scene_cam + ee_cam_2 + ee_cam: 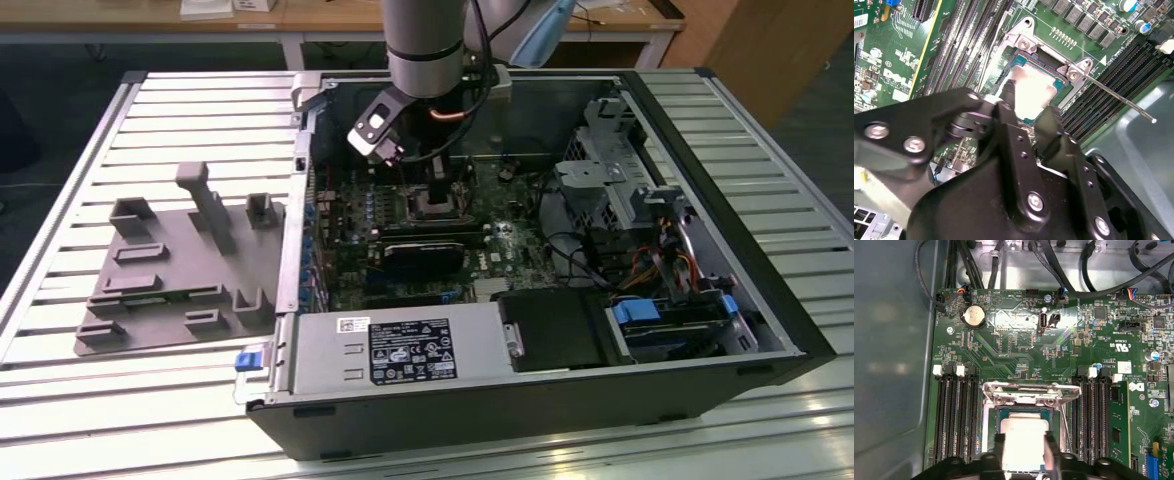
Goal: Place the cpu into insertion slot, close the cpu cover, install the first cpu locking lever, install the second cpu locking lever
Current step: 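Place the cpu into insertion slot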
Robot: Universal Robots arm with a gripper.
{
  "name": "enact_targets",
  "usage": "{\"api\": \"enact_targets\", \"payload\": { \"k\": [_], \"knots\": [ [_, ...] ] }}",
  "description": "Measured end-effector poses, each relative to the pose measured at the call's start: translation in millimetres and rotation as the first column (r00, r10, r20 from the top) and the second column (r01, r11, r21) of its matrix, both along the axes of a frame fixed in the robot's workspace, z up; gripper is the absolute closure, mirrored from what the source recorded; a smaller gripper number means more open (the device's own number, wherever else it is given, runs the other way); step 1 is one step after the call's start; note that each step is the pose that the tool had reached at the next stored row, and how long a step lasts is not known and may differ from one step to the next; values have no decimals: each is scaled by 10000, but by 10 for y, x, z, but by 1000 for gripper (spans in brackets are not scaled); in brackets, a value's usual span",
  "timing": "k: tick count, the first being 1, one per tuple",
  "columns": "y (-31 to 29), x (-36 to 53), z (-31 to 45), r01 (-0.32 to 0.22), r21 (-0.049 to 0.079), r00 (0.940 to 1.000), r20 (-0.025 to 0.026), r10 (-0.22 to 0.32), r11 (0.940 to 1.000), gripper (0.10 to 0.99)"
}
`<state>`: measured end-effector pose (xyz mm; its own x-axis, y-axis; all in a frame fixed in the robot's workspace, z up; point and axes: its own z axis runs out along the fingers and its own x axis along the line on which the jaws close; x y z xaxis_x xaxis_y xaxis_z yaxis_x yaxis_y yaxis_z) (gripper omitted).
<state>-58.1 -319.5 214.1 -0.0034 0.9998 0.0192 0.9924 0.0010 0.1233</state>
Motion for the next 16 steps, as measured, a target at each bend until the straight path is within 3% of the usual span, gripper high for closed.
{"api": "enact_targets", "payload": {
  "k": [3, 4, 6, 7, 8, 16],
  "knots": [
    [0, 0, 0, 0, -1, 10000, 0, 0, 10000, 788],
    [0, 0, 0, 0, -1, 10000, 0, 0, 10000, 788],
    [0, 0, 0, 0, -2, 10000, 0, 0, 10000, 906],
    [0, 0, 0, 0, -2, 10000, 0, 0, 10000, 906],
    [0, 0, 0, 0, -2, 10000, 0, 0, 10000, 965],
    [0, 0, 18, 1, -6, 10000, -1, -1, 10000, 980]
  ]
}}
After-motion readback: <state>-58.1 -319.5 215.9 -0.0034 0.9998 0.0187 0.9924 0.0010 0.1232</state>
